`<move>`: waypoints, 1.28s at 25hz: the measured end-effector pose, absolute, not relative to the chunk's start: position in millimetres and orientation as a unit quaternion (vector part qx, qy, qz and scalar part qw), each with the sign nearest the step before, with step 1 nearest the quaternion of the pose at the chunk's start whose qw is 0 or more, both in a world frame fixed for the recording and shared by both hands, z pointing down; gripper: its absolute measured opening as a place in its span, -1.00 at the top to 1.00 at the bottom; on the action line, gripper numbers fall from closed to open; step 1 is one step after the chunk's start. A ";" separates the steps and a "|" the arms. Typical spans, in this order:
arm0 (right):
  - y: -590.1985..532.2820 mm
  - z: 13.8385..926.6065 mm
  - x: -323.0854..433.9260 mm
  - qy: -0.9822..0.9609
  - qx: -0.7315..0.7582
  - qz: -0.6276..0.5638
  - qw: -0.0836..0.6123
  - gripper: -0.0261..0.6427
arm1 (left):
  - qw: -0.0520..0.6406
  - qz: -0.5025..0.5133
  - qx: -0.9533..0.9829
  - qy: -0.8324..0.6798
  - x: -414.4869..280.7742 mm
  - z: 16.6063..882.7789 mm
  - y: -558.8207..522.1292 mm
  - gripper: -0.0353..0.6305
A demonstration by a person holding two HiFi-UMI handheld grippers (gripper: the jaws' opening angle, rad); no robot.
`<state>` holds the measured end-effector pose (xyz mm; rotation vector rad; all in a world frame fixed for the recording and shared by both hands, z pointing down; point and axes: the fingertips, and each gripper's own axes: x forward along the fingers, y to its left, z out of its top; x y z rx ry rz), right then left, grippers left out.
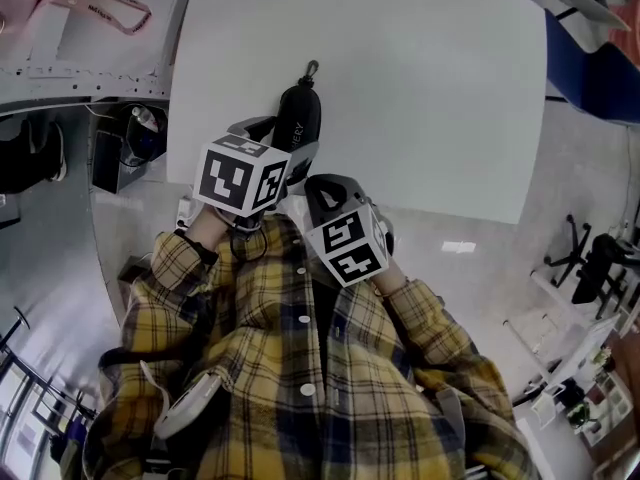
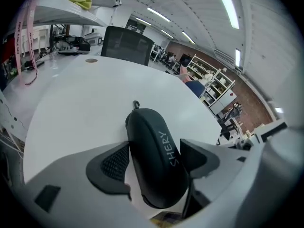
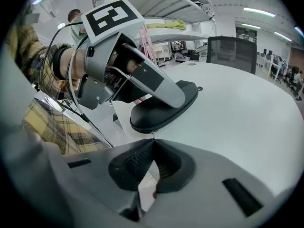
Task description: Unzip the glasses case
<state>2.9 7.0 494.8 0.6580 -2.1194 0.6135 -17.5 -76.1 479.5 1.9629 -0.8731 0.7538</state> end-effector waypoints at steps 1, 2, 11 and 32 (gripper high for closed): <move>6.0 494.6 3.3 -0.841 0.261 0.239 0.409 0.92 | 0.421 0.301 0.783 -0.345 -17.9 479.4 -76.1 -0.14; 5.1 494.4 3.9 -0.842 0.262 0.232 0.411 0.92 | 0.423 0.302 0.783 -0.343 -18.3 479.3 -75.9 -0.13; -23.7 490.2 20.0 -0.847 0.268 0.195 0.416 0.92 | 0.422 0.315 0.783 -0.331 -17.0 478.1 -73.8 -0.12; -132.6 494.7 28.3 -0.853 0.212 0.086 0.470 0.92 | 0.383 0.363 0.803 -0.276 -5.0 482.3 -69.6 -0.12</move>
